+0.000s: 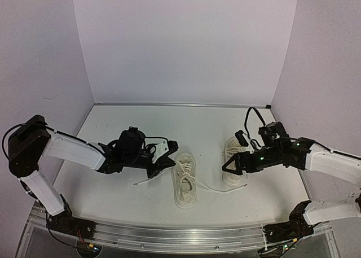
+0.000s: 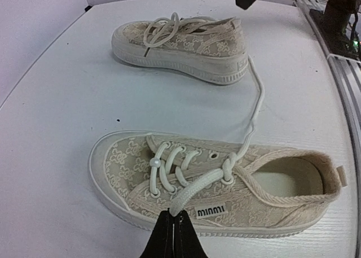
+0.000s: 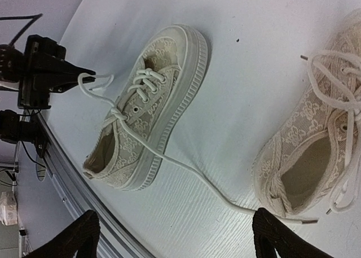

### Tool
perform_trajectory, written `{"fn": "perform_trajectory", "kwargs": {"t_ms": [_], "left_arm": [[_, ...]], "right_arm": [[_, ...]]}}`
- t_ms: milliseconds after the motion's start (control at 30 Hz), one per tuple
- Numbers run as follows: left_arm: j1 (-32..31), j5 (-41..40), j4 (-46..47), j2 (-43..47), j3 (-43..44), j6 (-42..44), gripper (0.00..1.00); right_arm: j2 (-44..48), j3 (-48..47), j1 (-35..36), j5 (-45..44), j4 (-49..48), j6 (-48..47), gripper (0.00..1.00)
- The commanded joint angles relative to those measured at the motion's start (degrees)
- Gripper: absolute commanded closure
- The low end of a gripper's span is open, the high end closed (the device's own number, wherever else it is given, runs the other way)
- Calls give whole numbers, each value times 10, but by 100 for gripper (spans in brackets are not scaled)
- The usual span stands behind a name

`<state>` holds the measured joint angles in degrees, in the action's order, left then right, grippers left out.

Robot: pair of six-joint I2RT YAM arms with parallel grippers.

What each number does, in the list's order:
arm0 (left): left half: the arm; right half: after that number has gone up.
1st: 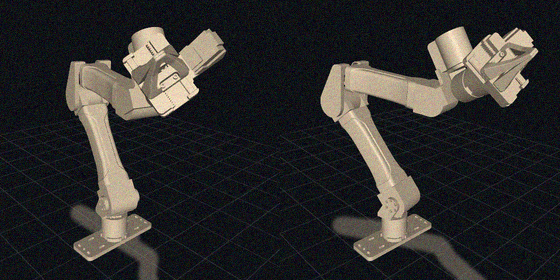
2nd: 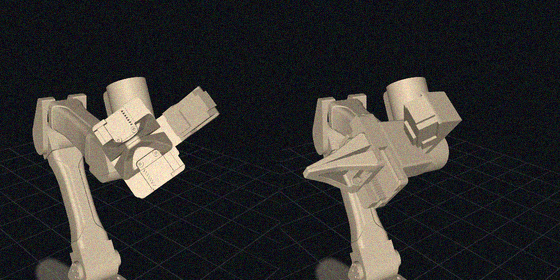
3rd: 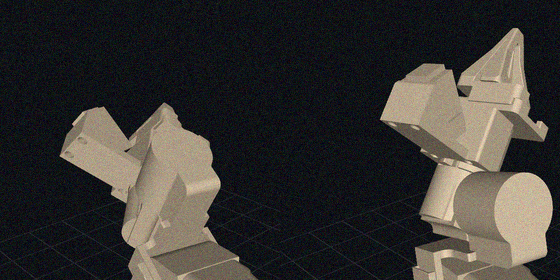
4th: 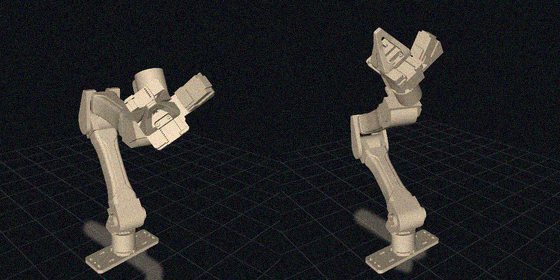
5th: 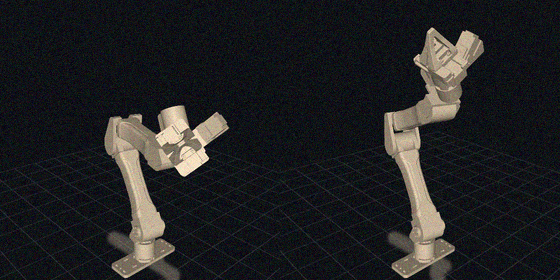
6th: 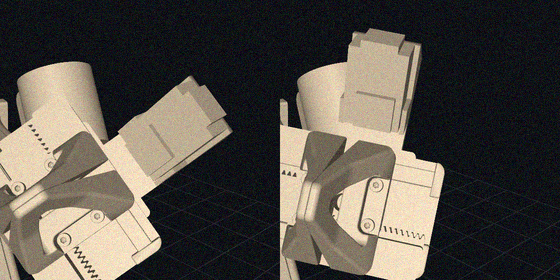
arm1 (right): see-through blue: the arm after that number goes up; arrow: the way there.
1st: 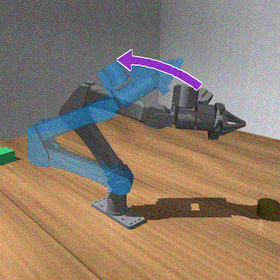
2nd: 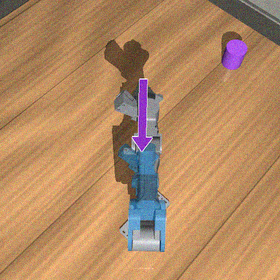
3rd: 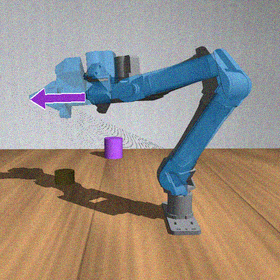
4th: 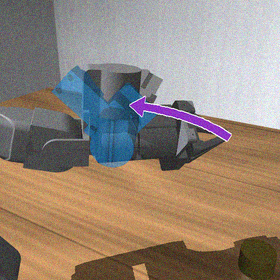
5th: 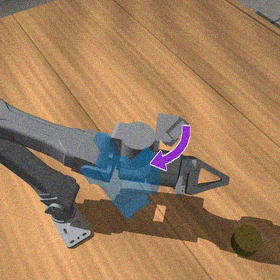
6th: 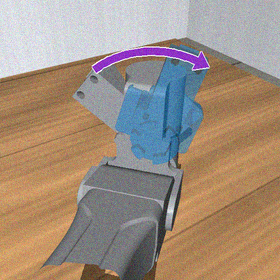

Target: Tie the shoes

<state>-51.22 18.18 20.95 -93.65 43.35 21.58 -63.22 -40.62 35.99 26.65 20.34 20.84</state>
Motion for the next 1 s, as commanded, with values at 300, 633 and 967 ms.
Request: {"fn": "perform_trajectory", "kwargs": {"t_ms": [300,633,967], "left_arm": [[-26,84,89,-4,20,-70,100],[-45,74,93,-31,43,-66,100],[-48,63,75,-31,51,-46,100]], "right_arm": [[-58,-9,0,70,-93,-4,44],[-175,-84,69,89,-187,17,49],[-264,-145,106,89,-192,-2,59]]}}
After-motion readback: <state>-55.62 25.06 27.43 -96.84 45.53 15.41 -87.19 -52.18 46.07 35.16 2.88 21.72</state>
